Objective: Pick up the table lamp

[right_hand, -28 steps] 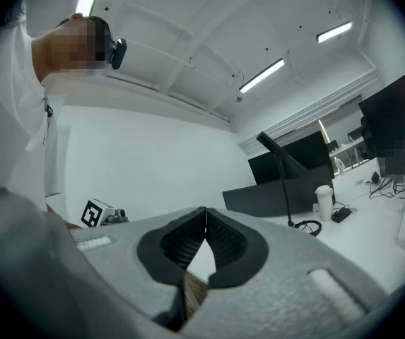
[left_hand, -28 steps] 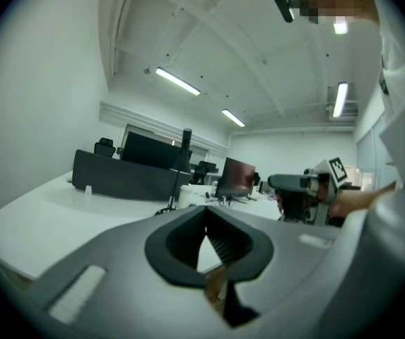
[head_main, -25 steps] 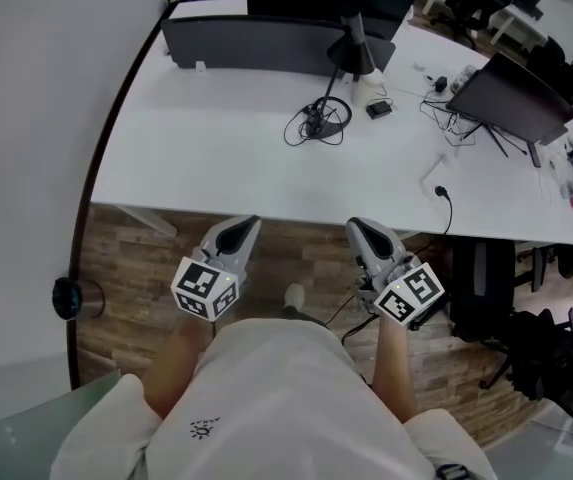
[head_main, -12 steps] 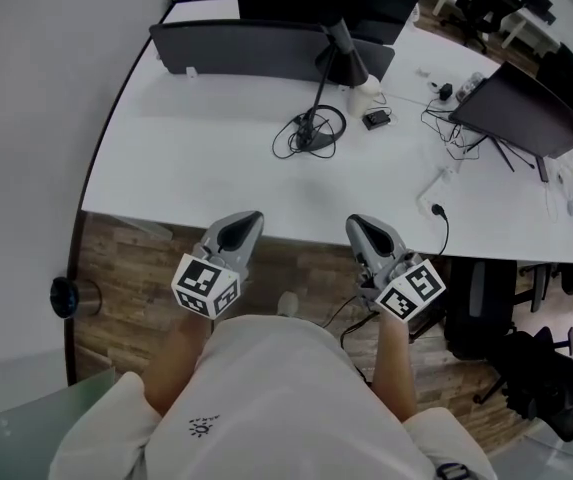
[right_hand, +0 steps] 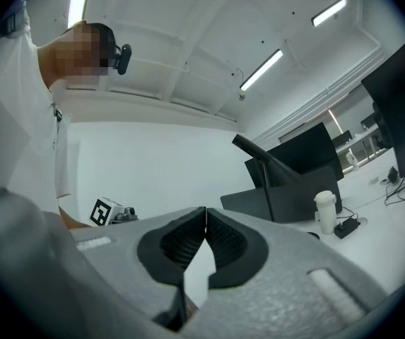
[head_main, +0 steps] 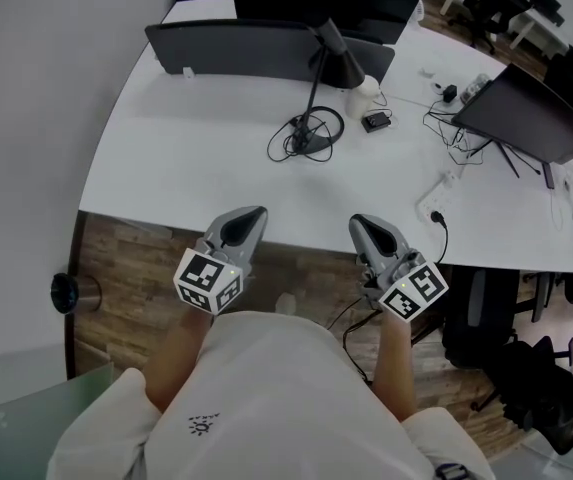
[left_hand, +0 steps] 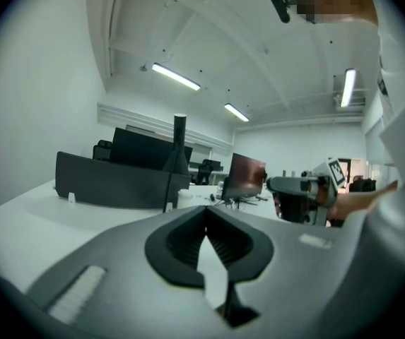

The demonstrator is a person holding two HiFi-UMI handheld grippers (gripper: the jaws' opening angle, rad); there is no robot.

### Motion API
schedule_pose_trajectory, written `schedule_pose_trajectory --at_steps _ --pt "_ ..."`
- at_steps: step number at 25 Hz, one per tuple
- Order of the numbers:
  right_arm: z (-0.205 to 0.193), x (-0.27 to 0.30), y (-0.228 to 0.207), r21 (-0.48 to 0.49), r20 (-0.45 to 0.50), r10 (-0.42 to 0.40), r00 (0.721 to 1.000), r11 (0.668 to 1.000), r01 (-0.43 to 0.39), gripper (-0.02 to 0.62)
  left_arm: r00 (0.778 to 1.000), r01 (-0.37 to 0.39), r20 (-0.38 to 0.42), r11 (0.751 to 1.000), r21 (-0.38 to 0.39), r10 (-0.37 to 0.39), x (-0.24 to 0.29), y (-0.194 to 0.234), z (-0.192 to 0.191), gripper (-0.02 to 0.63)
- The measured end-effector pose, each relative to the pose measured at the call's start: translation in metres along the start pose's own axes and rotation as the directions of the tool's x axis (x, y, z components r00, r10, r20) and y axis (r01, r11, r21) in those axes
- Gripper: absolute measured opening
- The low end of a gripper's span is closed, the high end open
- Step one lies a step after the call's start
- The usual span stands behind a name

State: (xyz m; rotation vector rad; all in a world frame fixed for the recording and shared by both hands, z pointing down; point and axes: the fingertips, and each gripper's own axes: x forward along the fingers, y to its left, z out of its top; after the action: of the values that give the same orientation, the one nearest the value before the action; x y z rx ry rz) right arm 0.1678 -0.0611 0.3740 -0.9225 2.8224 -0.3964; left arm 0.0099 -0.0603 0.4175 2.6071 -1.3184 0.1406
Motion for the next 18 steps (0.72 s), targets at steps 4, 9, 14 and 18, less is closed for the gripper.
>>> schedule_pose_trajectory --at_steps 4,9,14,18 --pt "-0.004 -0.004 -0.005 0.018 -0.001 0.001 1.000 1.000 -0.001 0.002 1.000 -0.004 -0.025 1.000 0.007 0.004 0.000 -0.005 -0.003 -0.006" --pt "-0.004 -0.004 -0.004 0.037 0.015 0.017 1.000 0.999 -0.018 0.002 0.999 -0.016 -0.034 1.000 0.005 0.016 -0.004 -0.002 -0.005 -0.006" --pt "-0.006 -0.001 -0.005 0.051 0.026 0.012 1.000 0.999 -0.013 0.002 0.999 -0.004 -0.038 1.000 -0.001 0.004 -0.004 0.001 -0.008 -0.006" --pt "-0.003 0.006 -0.006 0.043 0.028 -0.004 1.000 0.999 0.003 0.002 0.999 0.012 -0.037 1.000 -0.003 -0.012 0.001 0.010 -0.007 -0.006"
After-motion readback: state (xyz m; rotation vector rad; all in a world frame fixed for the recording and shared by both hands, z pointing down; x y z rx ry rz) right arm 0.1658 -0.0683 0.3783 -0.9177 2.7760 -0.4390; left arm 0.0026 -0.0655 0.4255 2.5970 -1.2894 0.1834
